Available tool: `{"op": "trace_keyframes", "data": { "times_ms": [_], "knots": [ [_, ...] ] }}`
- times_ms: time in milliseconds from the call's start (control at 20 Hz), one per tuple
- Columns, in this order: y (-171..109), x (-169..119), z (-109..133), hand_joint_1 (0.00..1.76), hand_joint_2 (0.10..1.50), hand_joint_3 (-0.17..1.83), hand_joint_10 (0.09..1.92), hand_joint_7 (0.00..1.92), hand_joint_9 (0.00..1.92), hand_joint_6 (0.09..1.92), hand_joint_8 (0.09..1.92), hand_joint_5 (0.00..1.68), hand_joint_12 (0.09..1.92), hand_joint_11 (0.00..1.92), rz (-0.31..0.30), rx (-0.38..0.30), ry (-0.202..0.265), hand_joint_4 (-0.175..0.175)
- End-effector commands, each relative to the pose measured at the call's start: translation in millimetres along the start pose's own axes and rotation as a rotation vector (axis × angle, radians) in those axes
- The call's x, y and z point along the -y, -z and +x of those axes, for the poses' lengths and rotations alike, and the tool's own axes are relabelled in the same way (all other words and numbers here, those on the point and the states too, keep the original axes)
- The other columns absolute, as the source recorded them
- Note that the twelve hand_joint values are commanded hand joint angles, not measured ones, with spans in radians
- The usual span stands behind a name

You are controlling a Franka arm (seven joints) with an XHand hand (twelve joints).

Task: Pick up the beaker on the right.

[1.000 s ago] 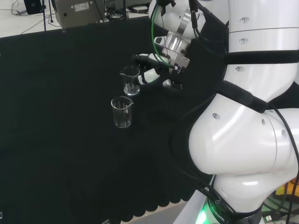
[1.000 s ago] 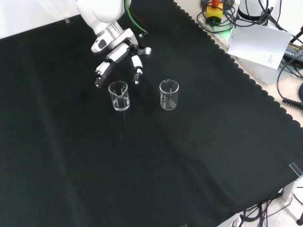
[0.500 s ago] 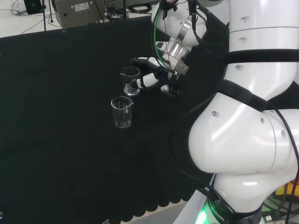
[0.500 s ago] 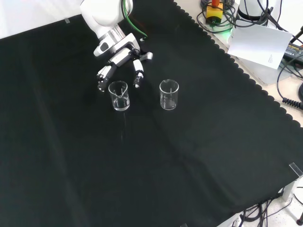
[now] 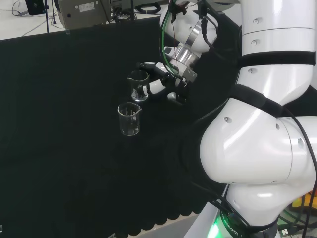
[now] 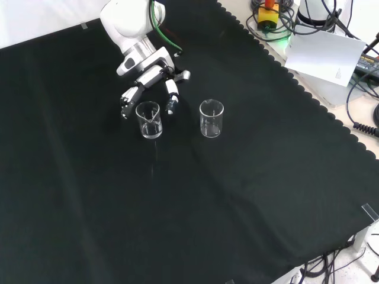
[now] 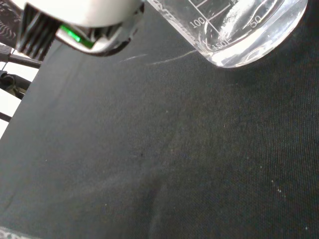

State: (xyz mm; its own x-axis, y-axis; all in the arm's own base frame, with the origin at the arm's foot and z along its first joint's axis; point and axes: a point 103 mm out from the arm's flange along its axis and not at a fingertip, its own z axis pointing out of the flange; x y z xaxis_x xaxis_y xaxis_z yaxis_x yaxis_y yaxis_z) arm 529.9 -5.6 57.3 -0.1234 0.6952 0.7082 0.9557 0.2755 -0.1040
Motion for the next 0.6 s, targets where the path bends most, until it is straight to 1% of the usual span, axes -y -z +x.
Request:
{"op": "trace_keyframes", "data": {
  "times_ms": [50, 250, 500, 600],
  "knots": [
    [-2.7, -6.4, -2.7, 0.93, 0.49, 0.69, 0.61, 0.12, 0.23, 0.09, 0.63, 0.32, 1.33, 0.0, -0.025, -0.033, 0.007, -0.046],
    [-6.3, -10.0, -5.1, 0.92, 0.48, 0.7, 0.62, 0.14, 0.25, 0.09, 0.64, 0.33, 1.33, 0.0, -0.026, -0.063, 0.011, -0.047],
    [-12.1, -15.0, 0.0, 0.91, 0.48, 0.7, 0.62, 0.15, 0.26, 0.09, 0.64, 0.33, 1.33, 0.0, -0.008, -0.061, 0.038, -0.046],
    [-13.8, -16.1, 1.2, 0.91, 0.48, 0.7, 0.62, 0.15, 0.26, 0.09, 0.64, 0.34, 1.33, 0.0, -0.005, -0.061, 0.042, -0.046]
  ]
}}
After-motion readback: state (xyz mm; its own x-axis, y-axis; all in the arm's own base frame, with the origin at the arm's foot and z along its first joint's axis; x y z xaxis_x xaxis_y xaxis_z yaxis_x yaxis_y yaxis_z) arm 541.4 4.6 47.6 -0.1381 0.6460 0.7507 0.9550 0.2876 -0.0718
